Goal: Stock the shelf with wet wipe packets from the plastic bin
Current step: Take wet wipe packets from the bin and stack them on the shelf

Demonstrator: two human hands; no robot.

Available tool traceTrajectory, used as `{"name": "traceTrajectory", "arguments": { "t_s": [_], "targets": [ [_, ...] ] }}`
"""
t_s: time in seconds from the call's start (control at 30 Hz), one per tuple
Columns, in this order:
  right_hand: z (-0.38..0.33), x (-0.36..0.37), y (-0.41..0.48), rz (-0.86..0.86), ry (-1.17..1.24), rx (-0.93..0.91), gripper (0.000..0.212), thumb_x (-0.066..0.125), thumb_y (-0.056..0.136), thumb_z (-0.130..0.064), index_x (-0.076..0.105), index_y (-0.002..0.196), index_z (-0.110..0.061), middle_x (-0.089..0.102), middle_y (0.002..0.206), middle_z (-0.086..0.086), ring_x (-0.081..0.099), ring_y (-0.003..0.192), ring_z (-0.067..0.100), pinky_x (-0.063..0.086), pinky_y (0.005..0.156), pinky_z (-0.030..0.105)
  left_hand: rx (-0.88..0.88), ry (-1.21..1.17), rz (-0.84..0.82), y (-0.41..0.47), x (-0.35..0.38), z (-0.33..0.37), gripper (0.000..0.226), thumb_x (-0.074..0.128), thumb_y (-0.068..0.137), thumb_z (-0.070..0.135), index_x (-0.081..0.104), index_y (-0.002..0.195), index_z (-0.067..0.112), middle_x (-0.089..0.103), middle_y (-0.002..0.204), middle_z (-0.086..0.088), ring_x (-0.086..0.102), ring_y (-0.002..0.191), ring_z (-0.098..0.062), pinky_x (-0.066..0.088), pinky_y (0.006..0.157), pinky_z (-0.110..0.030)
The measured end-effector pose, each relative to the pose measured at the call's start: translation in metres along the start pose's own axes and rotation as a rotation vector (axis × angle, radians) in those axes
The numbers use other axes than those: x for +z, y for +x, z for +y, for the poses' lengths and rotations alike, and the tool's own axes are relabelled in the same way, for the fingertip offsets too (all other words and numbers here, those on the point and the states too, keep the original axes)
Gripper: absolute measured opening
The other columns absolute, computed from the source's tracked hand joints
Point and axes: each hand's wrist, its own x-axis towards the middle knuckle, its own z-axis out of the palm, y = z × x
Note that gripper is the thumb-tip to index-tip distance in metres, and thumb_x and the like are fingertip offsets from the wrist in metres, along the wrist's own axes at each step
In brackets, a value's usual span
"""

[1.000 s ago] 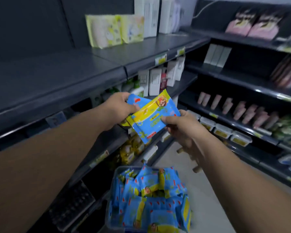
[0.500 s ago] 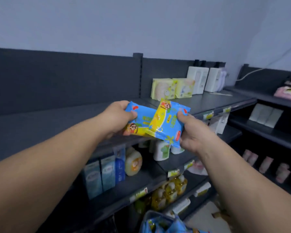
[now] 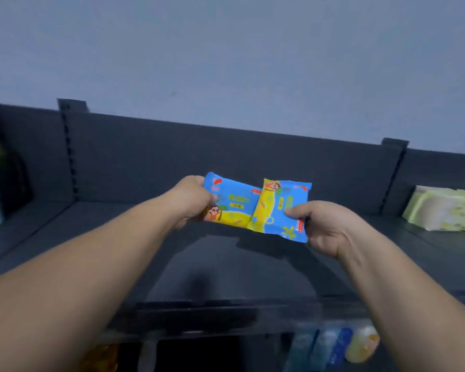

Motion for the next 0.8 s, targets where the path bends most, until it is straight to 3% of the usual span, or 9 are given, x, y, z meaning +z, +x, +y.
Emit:
{"name": "traceTrajectory", "arguments": {
  "t_s": [0.1,0.2,0.27,0.33,0.43,0.5,0.6,0.8],
  "targets": [
    [0.002,0.049,0.037,-0.012,-0.145,-0.046,0.029,0.053,0.089,0.008,0.059,0.118,0.007,0.07,0.107,0.021,0.071,0.08,0.032,0.059,0.056,0.037,0.014,0.027,0.077,0.016,-0.057,-0.014,0.02,0.053,0.093,-0.002,0.061,0.11,0.004,0.068,0.106,-0.017,0.064,0.084,-0.025,0.056,0.087,-0.043],
    [0.005,0.093,0.067,0.023,-0.307,-0.173,0.022,0.059,0.088,0.004,0.062,0.109,-0.001,0.073,0.097,0.016,0.07,0.072,0.028,0.058,0.059,0.038,-0.004,0.014,0.133,0.031,-0.103,-0.03,0.021,0.052,0.093,-0.002,0.062,0.111,0.004,0.068,0.102,-0.013,0.064,0.081,-0.023,0.055,0.086,-0.041],
    [0.005,0.119,0.082,0.027,-0.411,-0.272,0.017,0.062,0.089,-0.001,0.063,0.104,-0.01,0.073,0.091,0.008,0.069,0.064,0.02,0.054,0.05,0.03,-0.02,-0.002,0.172,0.04,-0.128,-0.039,0.022,0.052,0.093,-0.001,0.062,0.111,0.006,0.069,0.104,-0.012,0.065,0.084,-0.022,0.055,0.086,-0.039],
    [0.006,0.141,0.094,0.01,-0.545,-0.375,0.018,0.062,0.09,-0.005,0.064,0.105,-0.015,0.072,0.093,0.003,0.068,0.069,0.017,0.052,0.052,0.028,-0.038,-0.01,0.211,0.049,-0.15,-0.048,0.023,0.053,0.093,-0.001,0.062,0.113,0.006,0.069,0.106,-0.011,0.066,0.088,-0.023,0.056,0.084,-0.037],
    [0.003,0.17,0.112,0.006,-0.754,-0.482,0.018,0.059,0.091,-0.008,0.062,0.103,-0.02,0.069,0.097,0.002,0.066,0.081,0.02,0.055,0.068,0.034,-0.075,-0.017,0.239,0.061,-0.174,-0.062,0.024,0.052,0.093,-0.003,0.061,0.113,0.007,0.068,0.105,-0.012,0.065,0.084,-0.022,0.055,0.077,-0.034],
    [-0.001,0.184,0.123,0.034,-0.916,-0.544,0.021,0.054,0.091,-0.005,0.059,0.1,-0.023,0.066,0.097,0.002,0.063,0.083,0.02,0.051,0.067,0.03,-0.114,-0.026,0.246,0.067,-0.186,-0.071,0.025,0.051,0.093,-0.004,0.06,0.114,0.007,0.068,0.105,-0.013,0.066,0.088,-0.025,0.057,0.082,-0.039],
    [-0.006,0.202,0.135,0.038,-1.035,-0.577,0.028,0.052,0.086,-0.002,0.056,0.099,-0.027,0.064,0.096,-0.003,0.063,0.085,0.016,0.052,0.065,0.029,-0.179,-0.086,0.289,0.077,-0.202,-0.08,0.024,0.053,0.092,-0.005,0.06,0.11,0.009,0.068,0.102,-0.012,0.066,0.096,-0.028,0.054,0.088,-0.043],
    [0.008,0.23,0.152,-0.144,-1.164,-0.56,0.018,0.067,0.083,-0.008,0.061,0.091,-0.023,0.068,0.094,-0.006,0.065,0.087,0.014,0.054,0.076,0.032,-0.207,-0.101,0.324,0.096,-0.212,-0.09,0.024,0.054,0.09,-0.007,0.061,0.105,0.01,0.067,0.101,-0.013,0.064,0.09,-0.027,0.054,0.085,-0.039]
  ]
}}
